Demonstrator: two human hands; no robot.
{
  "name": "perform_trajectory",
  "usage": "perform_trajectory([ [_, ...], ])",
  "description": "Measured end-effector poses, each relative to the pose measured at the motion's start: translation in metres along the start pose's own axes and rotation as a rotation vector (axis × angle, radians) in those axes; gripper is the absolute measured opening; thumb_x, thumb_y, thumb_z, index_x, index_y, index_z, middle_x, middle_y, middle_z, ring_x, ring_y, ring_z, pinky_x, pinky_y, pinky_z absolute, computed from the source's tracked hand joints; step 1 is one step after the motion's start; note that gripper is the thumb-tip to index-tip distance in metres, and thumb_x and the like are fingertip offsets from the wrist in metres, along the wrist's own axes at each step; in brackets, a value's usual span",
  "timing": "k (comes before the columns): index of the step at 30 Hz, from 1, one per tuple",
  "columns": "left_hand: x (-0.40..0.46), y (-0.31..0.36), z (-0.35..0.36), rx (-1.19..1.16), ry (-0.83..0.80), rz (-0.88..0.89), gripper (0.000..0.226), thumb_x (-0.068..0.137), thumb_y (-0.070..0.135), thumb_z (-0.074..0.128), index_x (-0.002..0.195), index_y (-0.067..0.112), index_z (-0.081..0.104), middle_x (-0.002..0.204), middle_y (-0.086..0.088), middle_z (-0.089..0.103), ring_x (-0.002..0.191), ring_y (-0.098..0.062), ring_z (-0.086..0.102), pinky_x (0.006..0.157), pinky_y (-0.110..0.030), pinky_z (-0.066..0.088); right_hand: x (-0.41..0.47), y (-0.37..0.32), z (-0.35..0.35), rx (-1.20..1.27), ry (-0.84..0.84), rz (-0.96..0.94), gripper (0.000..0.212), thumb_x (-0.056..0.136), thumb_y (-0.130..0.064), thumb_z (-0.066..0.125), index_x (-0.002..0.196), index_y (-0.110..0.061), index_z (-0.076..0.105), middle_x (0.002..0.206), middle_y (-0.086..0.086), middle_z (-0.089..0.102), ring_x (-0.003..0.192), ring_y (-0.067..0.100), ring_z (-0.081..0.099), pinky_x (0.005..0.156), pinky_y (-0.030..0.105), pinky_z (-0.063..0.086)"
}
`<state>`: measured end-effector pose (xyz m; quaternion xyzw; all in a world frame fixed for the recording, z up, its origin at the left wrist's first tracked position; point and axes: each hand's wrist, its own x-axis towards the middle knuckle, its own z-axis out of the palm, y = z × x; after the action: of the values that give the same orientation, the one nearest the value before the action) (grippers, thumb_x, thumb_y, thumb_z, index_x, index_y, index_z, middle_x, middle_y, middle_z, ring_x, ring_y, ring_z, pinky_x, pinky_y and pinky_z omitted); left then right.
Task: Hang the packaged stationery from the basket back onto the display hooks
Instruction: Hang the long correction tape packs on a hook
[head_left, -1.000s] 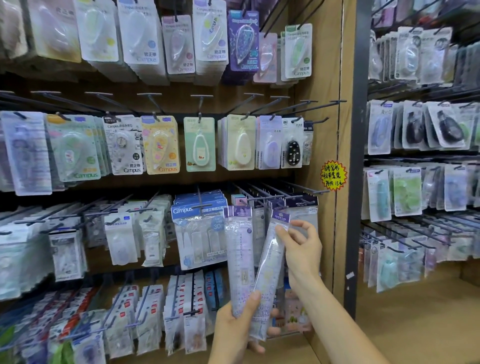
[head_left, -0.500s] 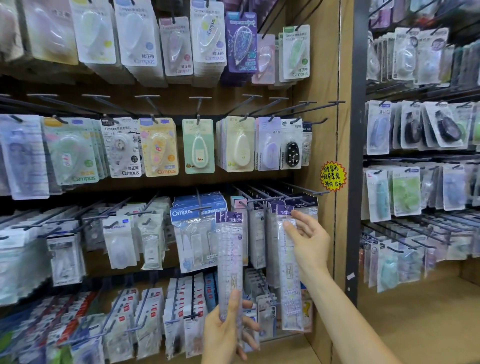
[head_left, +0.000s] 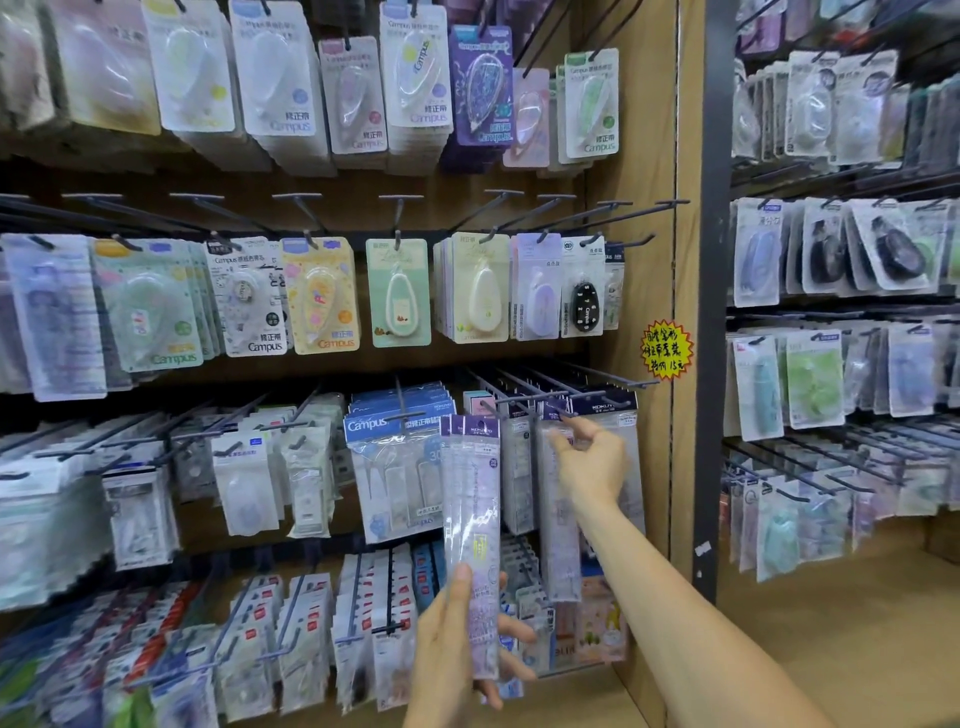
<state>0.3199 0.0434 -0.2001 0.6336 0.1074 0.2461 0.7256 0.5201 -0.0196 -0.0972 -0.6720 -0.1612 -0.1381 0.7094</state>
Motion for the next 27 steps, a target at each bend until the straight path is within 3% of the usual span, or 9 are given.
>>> perform_trajectory([
  [3,-0.004,0.002,0.005,0.030,-0.008,0.017,0.043,0.105,0.048,0.041,0.126,0.014,0.055,0.091,-0.026,0.078,0.060,-0.039,0.074,0.039,-0.027,0.048,-0.015,0.006,-0.011,-0.068,0.048,-0.109,0.033,0.093,-0.023,0.074,0.126,-0.024,0.071,0.120,-0.005,0.070,0.107,0.009,0.062,0.093,0.028,0.050],
  [6,-0.006,0.003,0.015,0.022,-0.003,0.018,0.043,0.099,0.047,0.050,0.123,0.012,0.056,0.091,-0.025,0.079,0.061,-0.038,0.075,0.049,-0.031,0.053,-0.045,0.006,-0.026,0.115,0.037,-0.127,0.027,0.094,-0.032,0.073,0.120,-0.027,0.070,0.113,-0.012,0.069,0.102,-0.002,0.062,0.092,0.020,0.047],
  [9,-0.008,0.003,0.025,0.025,-0.011,0.012,0.037,0.101,0.042,0.053,0.123,0.013,0.057,0.089,-0.024,0.079,0.059,-0.037,0.074,0.042,-0.029,0.053,-0.062,0.002,-0.031,0.388,-0.087,0.027,0.031,0.090,-0.029,0.077,0.117,-0.025,0.064,0.095,-0.004,0.079,0.097,0.011,0.073,0.090,0.031,0.054],
  [12,-0.009,0.004,0.032,0.060,-0.024,0.019,0.035,0.101,0.044,0.052,0.123,0.017,0.059,0.089,-0.019,0.080,0.066,-0.041,0.076,0.035,-0.025,0.048,-0.062,-0.001,-0.036,0.480,-0.079,0.067,0.032,0.089,-0.013,0.077,0.115,-0.018,0.059,0.093,0.003,0.079,0.095,0.021,0.075,0.087,0.035,0.059],
  [19,-0.009,0.001,0.027,-0.023,-0.065,-0.033,0.047,0.103,0.047,0.041,0.131,0.013,0.059,0.102,-0.024,0.079,0.074,-0.049,0.076,0.035,-0.028,0.052,-0.042,-0.005,-0.048,0.498,-0.053,-0.016,0.023,0.092,-0.006,0.073,0.113,-0.016,0.072,0.100,0.001,0.079,0.098,0.016,0.074,0.086,0.030,0.058],
  [21,-0.008,0.000,0.022,-0.084,-0.097,-0.075,0.048,0.100,0.041,0.048,0.124,0.001,0.059,0.097,-0.032,0.076,0.068,-0.048,0.075,0.034,-0.028,0.051,-0.036,-0.005,-0.046,0.478,-0.055,-0.030,0.024,0.092,-0.006,0.073,0.114,-0.016,0.073,0.101,0.001,0.079,0.099,0.015,0.074,0.086,0.026,0.058],
  [24,-0.009,0.002,0.019,-0.178,-0.167,-0.112,0.057,0.080,0.030,0.069,0.120,-0.009,0.059,0.093,-0.039,0.072,0.058,-0.045,0.073,0.032,-0.030,0.051,-0.029,-0.004,-0.041,0.413,-0.046,-0.034,0.026,0.092,-0.007,0.074,0.112,-0.022,0.074,0.102,-0.003,0.078,0.098,0.009,0.073,0.081,0.017,0.055],
  [27,-0.008,0.001,0.016,-0.143,-0.115,-0.103,0.044,0.089,0.025,0.060,0.118,-0.007,0.061,0.091,-0.031,0.075,0.059,-0.044,0.073,0.032,-0.030,0.050,-0.021,-0.002,-0.035,0.335,-0.028,-0.060,0.027,0.092,-0.007,0.074,0.114,-0.022,0.075,0.104,-0.009,0.076,0.098,0.003,0.069,0.077,0.011,0.053],
])
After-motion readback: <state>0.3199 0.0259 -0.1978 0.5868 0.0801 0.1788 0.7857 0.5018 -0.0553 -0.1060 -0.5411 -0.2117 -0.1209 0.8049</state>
